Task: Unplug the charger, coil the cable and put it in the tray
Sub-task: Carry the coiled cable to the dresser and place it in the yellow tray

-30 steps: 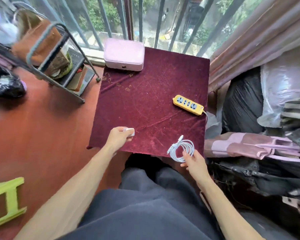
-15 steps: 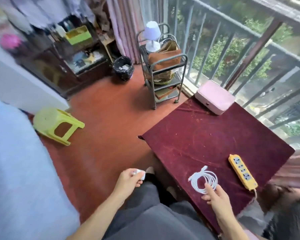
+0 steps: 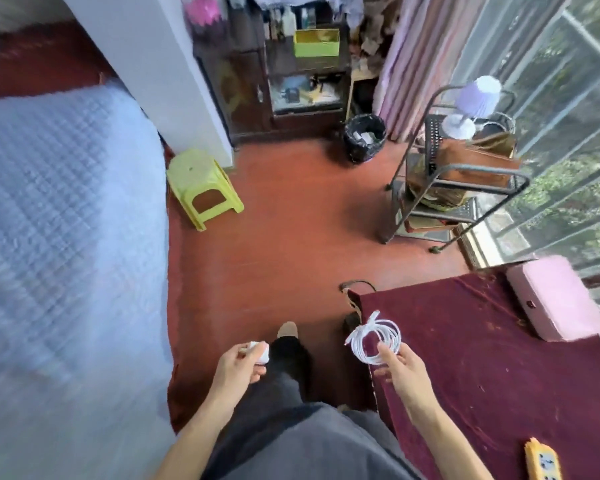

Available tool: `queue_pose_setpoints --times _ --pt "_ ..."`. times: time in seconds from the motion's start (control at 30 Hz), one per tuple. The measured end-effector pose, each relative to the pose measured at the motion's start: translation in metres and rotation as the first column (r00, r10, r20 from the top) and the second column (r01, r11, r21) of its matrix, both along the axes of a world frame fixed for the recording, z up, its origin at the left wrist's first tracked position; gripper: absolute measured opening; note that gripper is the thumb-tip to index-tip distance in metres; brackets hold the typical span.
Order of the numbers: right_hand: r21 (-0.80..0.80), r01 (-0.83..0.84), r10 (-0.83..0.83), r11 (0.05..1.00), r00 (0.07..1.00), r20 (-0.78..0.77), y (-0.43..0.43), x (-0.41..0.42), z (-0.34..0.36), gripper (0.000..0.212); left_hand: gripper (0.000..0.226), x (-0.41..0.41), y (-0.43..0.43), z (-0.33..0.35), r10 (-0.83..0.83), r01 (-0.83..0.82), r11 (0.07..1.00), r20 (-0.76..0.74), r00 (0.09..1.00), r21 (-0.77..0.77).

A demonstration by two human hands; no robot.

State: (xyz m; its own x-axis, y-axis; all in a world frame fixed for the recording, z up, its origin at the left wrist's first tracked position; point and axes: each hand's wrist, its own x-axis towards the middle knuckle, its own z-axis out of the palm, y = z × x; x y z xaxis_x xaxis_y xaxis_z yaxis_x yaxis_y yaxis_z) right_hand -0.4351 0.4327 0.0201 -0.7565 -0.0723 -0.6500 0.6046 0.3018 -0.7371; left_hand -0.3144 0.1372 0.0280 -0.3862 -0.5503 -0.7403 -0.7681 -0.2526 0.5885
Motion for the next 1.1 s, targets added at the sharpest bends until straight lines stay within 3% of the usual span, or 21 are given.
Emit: queue_pose_setpoints --times 0.27,0.57,0.87,1.1 --pt "-0.020 -0.006 0.006 1.000 1.000 0.027 -0.087 -0.078 0.013 0.021 0.026 -0.069 -0.091 0.005 -0.138 0.141 0.990 -0.098 0.986 0.026" --pt "-0.058 0.147 -0.144 0.987 0.988 0.058 -0.138 -0.186 0.024 0.015 0.028 -0.217 -0.150 0.014 -0.178 0.188 0.981 -0.188 0.966 0.040" --pt "0.033 0.062 -0.066 0.998 0.990 0.123 -0.181 -0.361 0.000 0.022 0.026 -0.383 -0.191 0.017 -0.235 0.234 0.972 -0.117 0.965 -0.020" --pt "-0.026 -0.062 0.062 0.998 0.998 0.004 -0.236 -0.499 0.028 0.016 0.024 -0.508 -0.232 0.036 -0.191 0.182 0.981 -0.195 0.962 -0.062"
